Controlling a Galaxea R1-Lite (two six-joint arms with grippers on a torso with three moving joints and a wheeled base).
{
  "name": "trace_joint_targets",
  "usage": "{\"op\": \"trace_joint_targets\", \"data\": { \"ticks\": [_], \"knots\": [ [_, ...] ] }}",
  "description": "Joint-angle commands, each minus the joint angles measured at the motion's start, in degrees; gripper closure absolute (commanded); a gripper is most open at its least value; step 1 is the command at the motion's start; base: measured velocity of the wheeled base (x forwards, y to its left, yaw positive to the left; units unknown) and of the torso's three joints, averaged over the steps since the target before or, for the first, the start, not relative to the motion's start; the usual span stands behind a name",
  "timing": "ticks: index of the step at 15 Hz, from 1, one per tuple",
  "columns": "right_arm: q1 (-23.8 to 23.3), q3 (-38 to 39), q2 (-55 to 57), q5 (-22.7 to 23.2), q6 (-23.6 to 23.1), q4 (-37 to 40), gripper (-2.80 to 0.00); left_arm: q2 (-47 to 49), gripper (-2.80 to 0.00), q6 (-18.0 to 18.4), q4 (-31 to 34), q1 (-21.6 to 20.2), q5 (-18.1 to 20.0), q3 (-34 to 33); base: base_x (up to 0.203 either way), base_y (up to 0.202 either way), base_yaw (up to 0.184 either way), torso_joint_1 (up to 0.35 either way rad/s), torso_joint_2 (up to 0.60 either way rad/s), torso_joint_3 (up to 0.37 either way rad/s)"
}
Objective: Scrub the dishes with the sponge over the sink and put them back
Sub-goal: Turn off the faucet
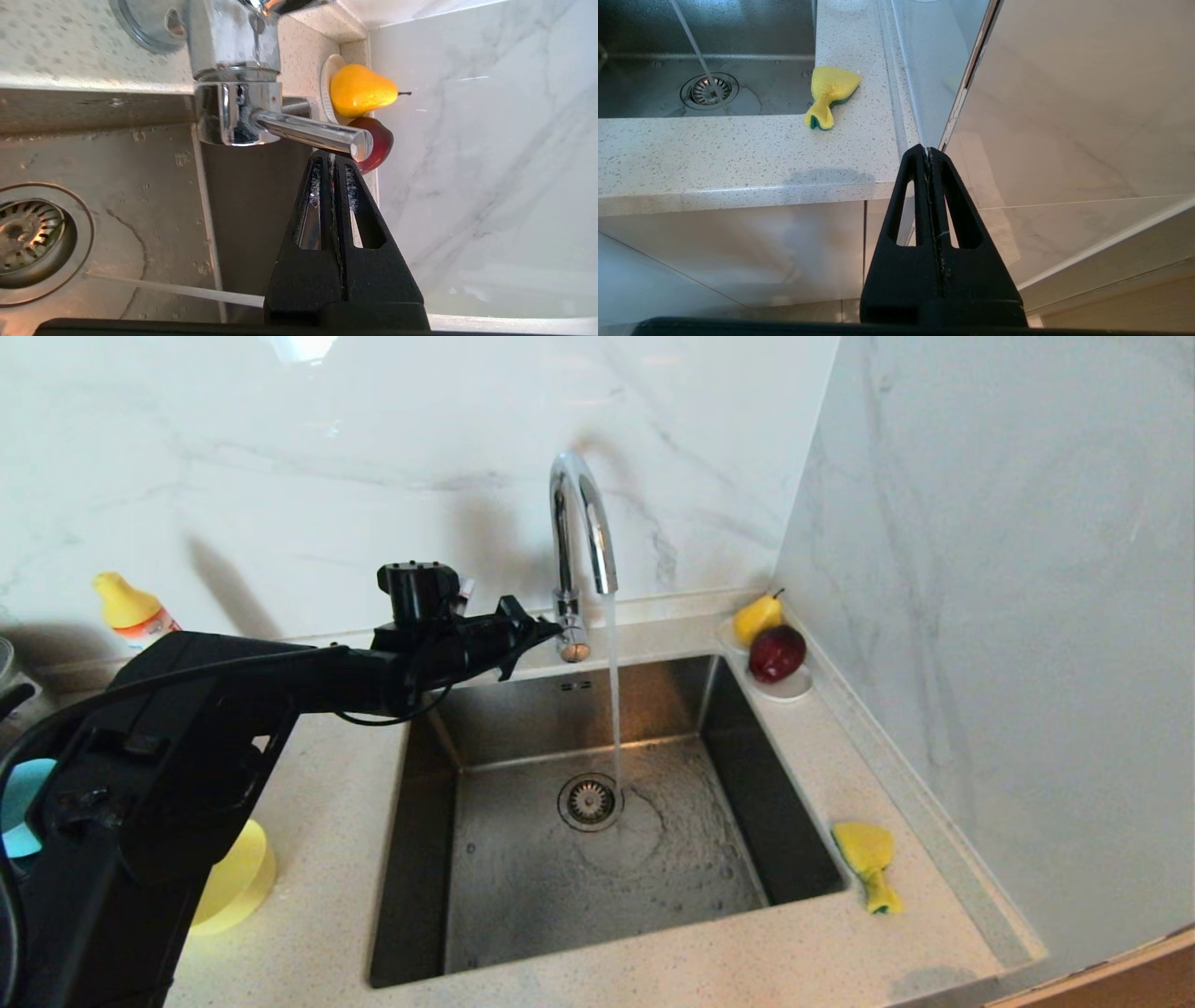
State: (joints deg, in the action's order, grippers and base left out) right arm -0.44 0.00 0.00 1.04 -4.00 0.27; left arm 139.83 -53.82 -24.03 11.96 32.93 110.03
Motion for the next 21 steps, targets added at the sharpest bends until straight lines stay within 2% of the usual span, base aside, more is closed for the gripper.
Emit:
{"op": "trace_joint_targets", "data": {
  "ticks": [1,4,6,14,21],
  "knots": [
    [0.00,0.00,0.09,0.02,-0.04,0.00,0.00,0.11,0.00,-0.23,-0.14,-0.09,-0.48,0.01,0.000,0.000,0.000,0.000,0.00,0.000],
    [0.00,0.00,0.09,0.02,-0.04,0.00,0.00,0.18,0.00,-0.22,-0.23,-0.27,-0.95,0.09,0.000,0.000,0.000,0.000,0.00,0.000],
    [0.00,0.00,0.09,0.02,-0.04,0.00,0.00,0.25,0.00,0.03,-0.23,-0.27,-2.84,0.03,0.000,0.000,0.000,0.000,0.00,0.000],
    [0.00,0.00,0.09,0.02,-0.04,0.00,0.00,1.06,0.00,0.21,-0.32,-0.87,-4.47,0.09,0.000,0.000,0.000,0.000,0.00,0.000],
    [0.00,0.00,0.09,0.02,-0.04,0.00,0.00,0.56,0.00,0.21,0.69,-1.15,-4.20,-0.48,0.000,0.000,0.000,0.000,0.00,0.000]
  ]
}}
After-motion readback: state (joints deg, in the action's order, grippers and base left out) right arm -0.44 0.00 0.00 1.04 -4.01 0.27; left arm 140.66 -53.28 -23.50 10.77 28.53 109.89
